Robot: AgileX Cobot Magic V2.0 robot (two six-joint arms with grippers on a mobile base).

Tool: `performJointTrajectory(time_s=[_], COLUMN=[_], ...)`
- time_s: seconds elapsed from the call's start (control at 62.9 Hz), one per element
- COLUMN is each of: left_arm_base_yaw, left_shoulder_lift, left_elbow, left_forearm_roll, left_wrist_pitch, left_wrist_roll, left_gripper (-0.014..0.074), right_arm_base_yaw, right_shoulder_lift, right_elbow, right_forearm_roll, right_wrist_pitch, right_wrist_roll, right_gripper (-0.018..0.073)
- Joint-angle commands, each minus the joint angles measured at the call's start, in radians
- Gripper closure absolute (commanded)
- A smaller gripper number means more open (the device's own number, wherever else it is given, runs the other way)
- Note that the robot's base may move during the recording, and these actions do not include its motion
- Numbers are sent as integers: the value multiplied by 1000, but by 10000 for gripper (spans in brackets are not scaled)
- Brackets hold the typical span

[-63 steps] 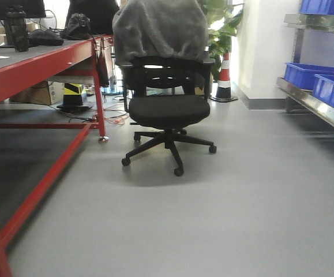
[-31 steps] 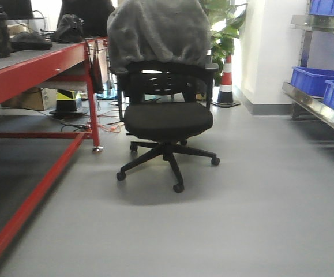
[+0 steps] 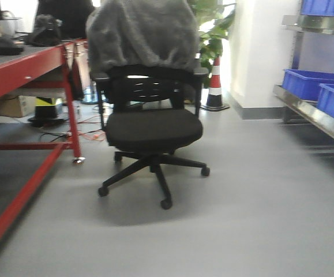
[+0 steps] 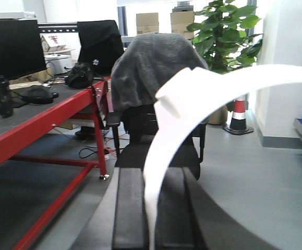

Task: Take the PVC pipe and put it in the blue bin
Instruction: 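Drive the base up to the steel shelf of blue bins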

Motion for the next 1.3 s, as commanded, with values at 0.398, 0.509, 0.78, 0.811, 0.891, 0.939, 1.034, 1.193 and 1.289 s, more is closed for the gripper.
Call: performJointTrajectory(time_s=[0.398, 0.509, 0.78, 0.811, 0.891, 0.939, 1.034, 1.193, 1.289], left_arm_base_yaw=[2, 2, 2, 2, 2, 2, 2, 2, 2], left_shoulder_lift=[-3, -3, -3, -3, -3, -3, -3, -3, -3], left_elbow=[-1, -1, -1, -1, -1, -1, -1, -1, -1], left_forearm_roll=[-7, -7, -7, -7, -7, -7, -7, -7, -7], left_wrist_pitch=[-31, -31, -31, -31, -31, -31, -31, -31, -31], left_wrist_roll=[-6, -6, -6, -6, -6, -6, -6, -6, -6], left_gripper=[707, 707, 707, 707, 707, 707, 707, 707, 707], right_arm_base_yaw=[-4, -4, -4, -4, -4, -4, -4, -4, -4], right_shoulder_lift=[0, 0, 0, 0, 0, 0, 0, 0, 0], right_elbow=[-1, -1, -1, -1, -1, -1, -1, -1, -1], right_forearm_roll=[-10, -10, -10, -10, -10, -10, -10, -10, -10], right_wrist_pitch=[-25, -25, -25, -25, -25, -25, -25, -27, -27], right_wrist_roll=[-4, -4, -4, -4, -4, -4, -4, -4, -4], right_gripper=[727, 727, 727, 727, 727, 727, 727, 727, 727])
